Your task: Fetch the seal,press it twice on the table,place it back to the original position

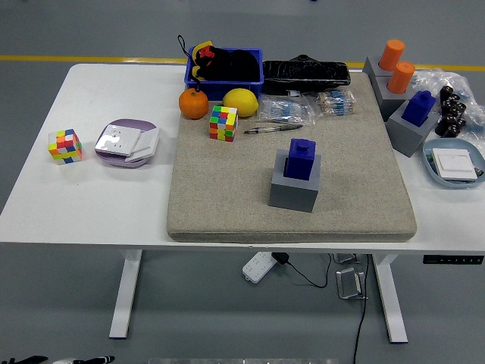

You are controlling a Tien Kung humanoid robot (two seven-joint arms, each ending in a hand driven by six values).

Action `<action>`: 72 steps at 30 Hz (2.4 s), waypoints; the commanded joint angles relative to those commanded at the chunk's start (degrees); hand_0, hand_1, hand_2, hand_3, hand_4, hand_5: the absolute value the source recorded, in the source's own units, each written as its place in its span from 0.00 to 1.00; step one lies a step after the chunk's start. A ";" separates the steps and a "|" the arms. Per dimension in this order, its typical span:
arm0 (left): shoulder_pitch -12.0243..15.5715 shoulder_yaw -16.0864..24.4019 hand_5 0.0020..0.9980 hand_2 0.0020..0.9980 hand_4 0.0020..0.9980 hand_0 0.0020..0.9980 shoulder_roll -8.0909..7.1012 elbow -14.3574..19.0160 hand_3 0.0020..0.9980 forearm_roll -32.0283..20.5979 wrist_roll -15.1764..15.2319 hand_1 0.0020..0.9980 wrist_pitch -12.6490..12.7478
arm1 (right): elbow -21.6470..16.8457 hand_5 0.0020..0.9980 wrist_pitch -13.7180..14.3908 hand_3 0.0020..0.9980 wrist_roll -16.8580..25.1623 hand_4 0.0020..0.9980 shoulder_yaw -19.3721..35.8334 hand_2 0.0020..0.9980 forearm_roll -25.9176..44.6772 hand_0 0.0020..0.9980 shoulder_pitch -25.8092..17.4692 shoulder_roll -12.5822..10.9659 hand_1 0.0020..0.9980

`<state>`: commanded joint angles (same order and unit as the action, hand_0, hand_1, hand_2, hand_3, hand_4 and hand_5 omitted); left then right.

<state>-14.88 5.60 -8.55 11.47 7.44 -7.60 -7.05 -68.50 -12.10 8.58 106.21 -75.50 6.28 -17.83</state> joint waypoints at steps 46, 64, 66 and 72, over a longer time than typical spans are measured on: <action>0.03 -0.66 0.41 0.79 0.79 0.81 -0.12 -0.22 0.84 -1.27 -0.18 0.81 -0.04 | -0.32 0.38 0.42 0.72 -0.02 1.00 0.18 0.74 -0.93 0.85 0.53 0.52 0.76; 0.03 -1.18 0.41 0.79 0.79 0.82 -0.51 -0.15 0.84 -1.36 -0.04 0.81 0.00 | -0.04 0.38 0.50 0.72 -0.03 1.00 -0.29 0.74 -1.28 0.85 0.86 0.35 0.76; 0.03 -1.26 0.41 0.79 0.79 0.82 -0.53 -0.14 0.84 -1.35 -0.04 0.81 0.01 | -0.07 0.38 0.52 0.72 -0.04 1.00 -0.32 0.74 -1.30 0.85 0.80 0.32 0.76; -0.03 -1.45 0.41 0.79 0.79 0.82 -0.63 -0.12 0.84 -1.36 -0.01 0.81 -0.05 | -0.15 0.38 0.59 0.72 -0.07 1.00 -0.31 0.74 -1.37 0.85 0.79 0.36 0.76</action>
<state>-14.90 4.15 -9.18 11.35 6.08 -7.61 -7.10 -68.64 -11.51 8.51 105.90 -76.87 7.06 -17.47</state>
